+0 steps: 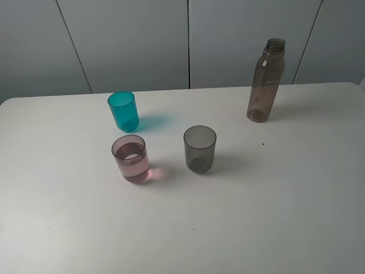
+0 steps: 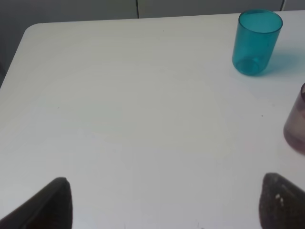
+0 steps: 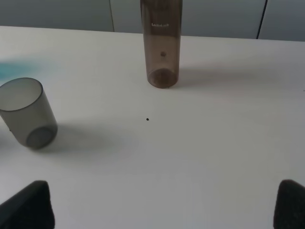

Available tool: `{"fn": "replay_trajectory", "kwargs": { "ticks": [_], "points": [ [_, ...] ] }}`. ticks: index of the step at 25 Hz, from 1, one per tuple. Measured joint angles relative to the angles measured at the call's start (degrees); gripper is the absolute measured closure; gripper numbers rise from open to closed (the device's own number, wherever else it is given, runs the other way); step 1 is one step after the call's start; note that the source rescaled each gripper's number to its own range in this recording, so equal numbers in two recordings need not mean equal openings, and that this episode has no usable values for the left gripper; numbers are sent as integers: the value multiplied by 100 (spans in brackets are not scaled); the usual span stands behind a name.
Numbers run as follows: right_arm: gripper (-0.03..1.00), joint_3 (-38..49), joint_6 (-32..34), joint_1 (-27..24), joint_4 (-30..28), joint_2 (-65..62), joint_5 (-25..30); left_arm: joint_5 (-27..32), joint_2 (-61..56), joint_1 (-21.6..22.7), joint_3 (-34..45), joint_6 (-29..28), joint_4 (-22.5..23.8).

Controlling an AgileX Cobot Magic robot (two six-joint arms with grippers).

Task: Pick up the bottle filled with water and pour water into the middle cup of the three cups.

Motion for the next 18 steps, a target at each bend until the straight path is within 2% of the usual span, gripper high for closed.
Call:
{"fn": "replay_trajectory", "kwargs": {
  "ticks": [18],
  "points": [
    [-3,0,-246,0,138,-9,0,0,0,0,0,0,0]
  ]
}}
